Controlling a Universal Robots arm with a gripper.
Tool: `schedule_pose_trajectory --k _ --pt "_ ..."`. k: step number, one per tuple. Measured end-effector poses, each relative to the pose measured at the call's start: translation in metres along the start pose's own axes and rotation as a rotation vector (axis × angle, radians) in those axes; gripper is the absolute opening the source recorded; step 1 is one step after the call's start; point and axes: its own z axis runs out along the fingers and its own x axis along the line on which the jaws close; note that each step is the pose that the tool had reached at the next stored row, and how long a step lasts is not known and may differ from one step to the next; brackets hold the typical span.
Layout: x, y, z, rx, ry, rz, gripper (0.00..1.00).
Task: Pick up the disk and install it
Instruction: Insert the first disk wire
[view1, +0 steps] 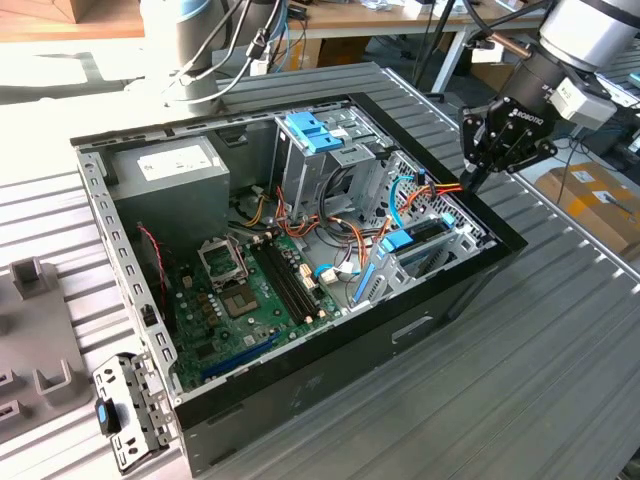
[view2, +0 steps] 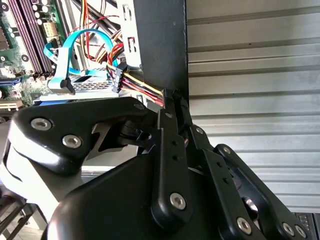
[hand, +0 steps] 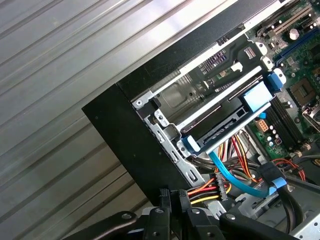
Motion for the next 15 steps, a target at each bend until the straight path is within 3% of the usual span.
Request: schedule_pose_trajectory --k 4,7,12,15 --pt "-0.0004 -0.0004 -0.0004 0.0003 -0.0004 0.000 0.18" --pt "-0.0059 -0.0066 -0.0072 0.0001 0.0001 0.000 0.18" --pt "-0.0135 -0.0152 -0.0114 0.0019 -0.0012 0.000 0.17" --pt "-0.0162 -0.0146 -0.0111 0.0028 -0.0019 -0.001 0.17"
